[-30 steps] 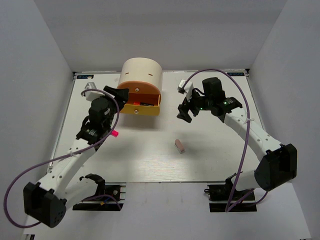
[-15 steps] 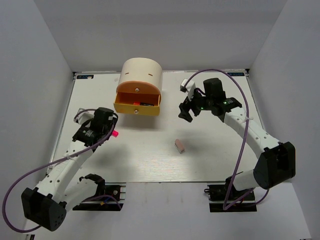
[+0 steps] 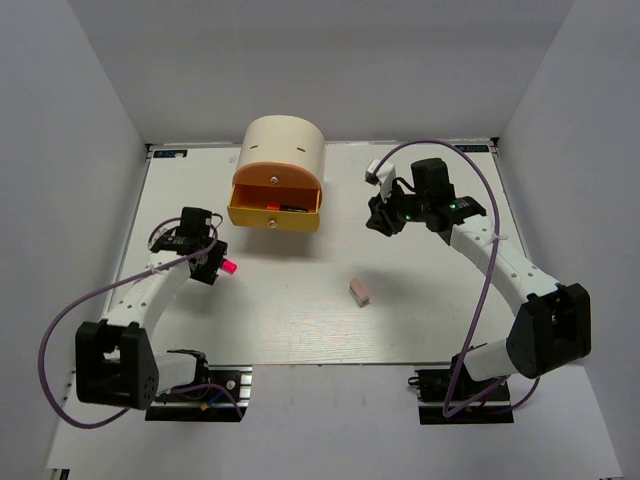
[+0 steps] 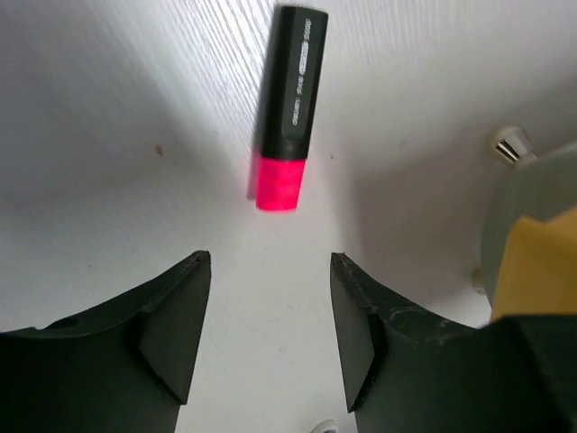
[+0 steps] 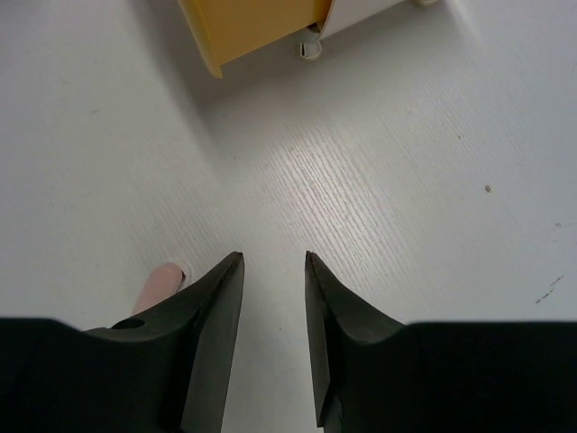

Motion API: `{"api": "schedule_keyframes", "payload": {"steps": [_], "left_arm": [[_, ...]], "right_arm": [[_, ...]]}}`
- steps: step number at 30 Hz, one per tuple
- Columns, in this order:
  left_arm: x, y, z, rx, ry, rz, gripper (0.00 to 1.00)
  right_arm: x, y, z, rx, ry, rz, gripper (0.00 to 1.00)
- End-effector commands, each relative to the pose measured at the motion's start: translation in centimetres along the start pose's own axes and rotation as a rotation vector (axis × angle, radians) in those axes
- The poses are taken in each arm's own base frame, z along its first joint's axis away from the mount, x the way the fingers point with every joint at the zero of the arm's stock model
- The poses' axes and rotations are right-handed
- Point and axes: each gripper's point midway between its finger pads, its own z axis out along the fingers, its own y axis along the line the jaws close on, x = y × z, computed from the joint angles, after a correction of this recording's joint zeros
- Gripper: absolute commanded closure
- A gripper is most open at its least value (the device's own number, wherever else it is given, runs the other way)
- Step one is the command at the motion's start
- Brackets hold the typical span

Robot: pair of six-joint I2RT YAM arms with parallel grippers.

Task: Sort the stationery into containers
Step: Pick up the pen from the center of the board.

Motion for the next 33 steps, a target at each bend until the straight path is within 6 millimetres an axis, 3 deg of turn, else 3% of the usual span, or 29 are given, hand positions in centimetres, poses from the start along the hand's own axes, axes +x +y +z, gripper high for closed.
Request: {"api": "schedule_keyframes", "payload": {"steps": [1, 4, 6, 7, 8, 11, 13, 19, 26, 33], "left_arm": [[-1.7, -1.8, 0.3, 0.022, 0.007, 0.064, 0.34], [-2.6, -3.4, 1.3, 0.008, 0.021, 0.138, 0.31], [-2.4, -2.7, 2.1, -0.061, 0.067, 0.186, 0.30], [-3.2, -3.4, 2.1, -0.077, 0.067, 0.187, 0.29], [-2.6, -2.5, 3.5, -0.151, 0.100, 0.201, 0.29], [-2.1, -1.8, 4.5, -0.213, 0.149, 0.229, 0.29], [-2.3, -2.7, 4.7, -0.173, 0.142, 0.232, 0.29], [-2.0, -2.7, 5.3, -0.189, 0.162, 0.254, 0.29], [-1.1, -0.4, 6.9, -0.277, 0.196, 0.278, 0.29], [-0.8, -0.5, 7.9, -0.275, 0.205, 0.276, 0.37]], "right_arm": [[-0.8, 0.1, -0.6, 0.000, -0.048, -0.012, 0.61], [-0.8, -0.1, -0.6, 0.005, -0.052, -0.007, 0.61], [-0.8, -0.2, -0.7, 0.009, -0.055, -0.004, 0.59], [-0.9, -0.2, -0.7, 0.009, -0.058, -0.004, 0.59], [-0.9, -0.4, -0.7, 0.012, -0.060, -0.003, 0.59], [-0.7, -0.5, -0.7, 0.018, -0.061, 0.003, 0.58], [-0.6, -0.6, -0.8, 0.023, -0.060, 0.004, 0.58], [-0.4, -1.0, -0.8, 0.029, -0.059, 0.011, 0.56], [-0.6, -1.1, -0.9, 0.028, -0.067, 0.020, 0.56], [-0.2, -1.0, -0.8, 0.025, -0.061, 0.028, 0.56]]}}
